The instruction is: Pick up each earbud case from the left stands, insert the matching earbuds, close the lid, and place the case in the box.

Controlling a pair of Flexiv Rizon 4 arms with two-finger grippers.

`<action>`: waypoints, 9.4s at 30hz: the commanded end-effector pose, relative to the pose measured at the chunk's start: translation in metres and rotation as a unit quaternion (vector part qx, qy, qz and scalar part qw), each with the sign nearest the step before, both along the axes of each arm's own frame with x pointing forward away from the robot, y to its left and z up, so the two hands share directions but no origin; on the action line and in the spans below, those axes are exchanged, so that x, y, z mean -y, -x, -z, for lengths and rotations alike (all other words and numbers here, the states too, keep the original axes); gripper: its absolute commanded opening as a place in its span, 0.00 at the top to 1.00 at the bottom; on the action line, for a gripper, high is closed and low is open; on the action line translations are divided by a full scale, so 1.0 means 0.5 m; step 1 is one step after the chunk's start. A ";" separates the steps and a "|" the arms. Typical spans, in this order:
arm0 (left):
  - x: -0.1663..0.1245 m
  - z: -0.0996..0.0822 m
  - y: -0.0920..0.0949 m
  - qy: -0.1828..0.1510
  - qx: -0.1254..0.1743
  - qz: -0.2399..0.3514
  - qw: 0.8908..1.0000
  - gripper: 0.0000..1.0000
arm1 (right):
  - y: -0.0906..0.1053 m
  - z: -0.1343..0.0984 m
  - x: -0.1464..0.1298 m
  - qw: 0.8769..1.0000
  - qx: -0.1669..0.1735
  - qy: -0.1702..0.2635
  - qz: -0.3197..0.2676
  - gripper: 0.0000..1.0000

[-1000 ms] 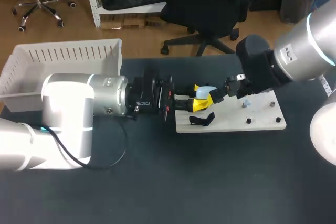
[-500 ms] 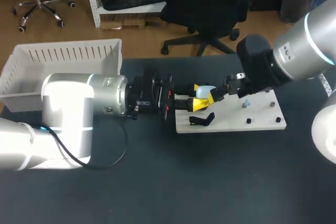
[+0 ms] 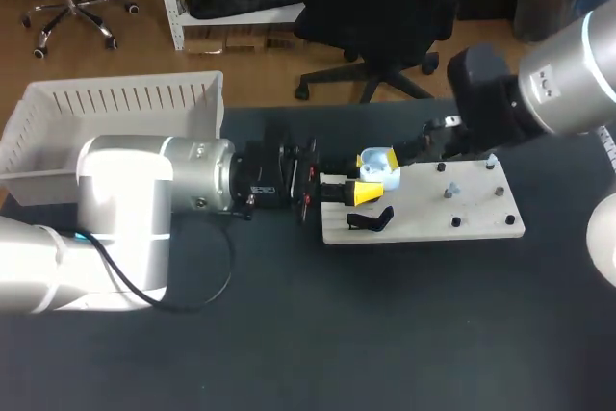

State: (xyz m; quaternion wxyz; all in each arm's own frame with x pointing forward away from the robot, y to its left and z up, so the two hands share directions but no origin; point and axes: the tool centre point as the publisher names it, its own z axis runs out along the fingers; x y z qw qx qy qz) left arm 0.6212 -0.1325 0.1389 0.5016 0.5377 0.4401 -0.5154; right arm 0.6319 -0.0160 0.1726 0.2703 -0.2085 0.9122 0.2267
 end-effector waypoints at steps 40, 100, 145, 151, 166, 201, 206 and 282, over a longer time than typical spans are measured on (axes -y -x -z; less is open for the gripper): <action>0.000 0.002 0.001 0.001 0.001 -0.001 1.000 1.00 | -0.244 0.250 0.281 0.939 -0.146 0.302 0.068 0.25; 0.000 0.002 0.001 0.001 0.001 -0.001 1.000 1.00 | -0.278 0.299 0.314 0.931 -0.129 0.321 0.115 0.66; 0.000 0.002 0.001 0.001 0.001 -0.001 1.000 1.00 | -0.119 0.098 0.237 0.909 -0.128 0.351 0.186 1.00; 0.000 0.002 0.001 0.001 0.001 -0.001 1.000 1.00 | -0.027 0.021 0.182 0.903 -0.134 0.351 0.208 1.00; 0.000 0.002 0.001 0.001 0.001 -0.001 1.000 1.00 | 0.136 -0.109 0.004 0.913 -0.165 0.347 0.135 1.00; 0.000 0.002 0.001 0.001 0.001 -0.001 1.000 1.00 | 0.136 -0.067 -0.107 0.882 -0.247 0.294 0.273 1.00; 0.000 0.002 0.001 0.001 0.001 -0.001 1.000 1.00 | 0.136 -0.067 -0.107 0.882 -0.247 0.294 0.273 1.00; -0.002 0.016 0.019 -0.020 -0.021 -0.006 1.000 1.00 | 0.092 -0.063 -0.112 0.794 -0.305 0.176 0.497 1.00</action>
